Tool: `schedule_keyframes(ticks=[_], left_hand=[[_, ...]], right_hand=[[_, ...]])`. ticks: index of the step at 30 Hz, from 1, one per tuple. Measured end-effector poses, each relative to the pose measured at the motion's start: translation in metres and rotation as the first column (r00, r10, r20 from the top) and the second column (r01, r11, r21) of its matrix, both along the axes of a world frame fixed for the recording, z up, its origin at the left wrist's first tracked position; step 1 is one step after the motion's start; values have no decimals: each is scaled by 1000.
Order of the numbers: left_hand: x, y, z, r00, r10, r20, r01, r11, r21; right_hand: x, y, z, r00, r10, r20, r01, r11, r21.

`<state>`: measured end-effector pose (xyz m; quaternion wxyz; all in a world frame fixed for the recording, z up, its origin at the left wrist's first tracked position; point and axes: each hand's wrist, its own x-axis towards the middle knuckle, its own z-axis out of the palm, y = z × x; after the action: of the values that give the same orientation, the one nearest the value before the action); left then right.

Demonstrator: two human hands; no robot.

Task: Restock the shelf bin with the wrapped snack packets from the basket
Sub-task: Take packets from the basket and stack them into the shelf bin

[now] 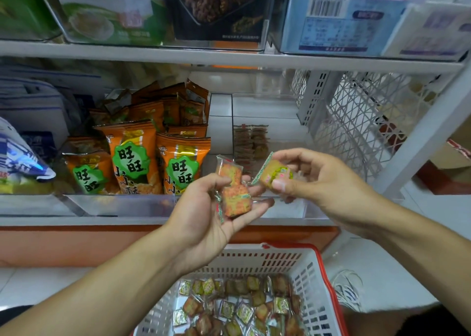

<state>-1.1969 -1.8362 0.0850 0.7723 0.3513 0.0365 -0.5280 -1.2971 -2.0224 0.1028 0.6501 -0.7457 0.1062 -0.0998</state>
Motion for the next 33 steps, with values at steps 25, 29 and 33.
schedule_keyframes(ticks=[25,29,33], left_hand=[[-1,5,-5,960,13,280,-73,976,204],[-1,8,-5,927,50,371,-143,963,227],[2,12,-3,915,126,383,-219,953,209]], right_hand=[[-12,14,-10,944,250,218,151,262,-953],[-8,11,-14,937,248,247,206,181,-962],[-8,1,-11,949,246,200,121,302,-946]])
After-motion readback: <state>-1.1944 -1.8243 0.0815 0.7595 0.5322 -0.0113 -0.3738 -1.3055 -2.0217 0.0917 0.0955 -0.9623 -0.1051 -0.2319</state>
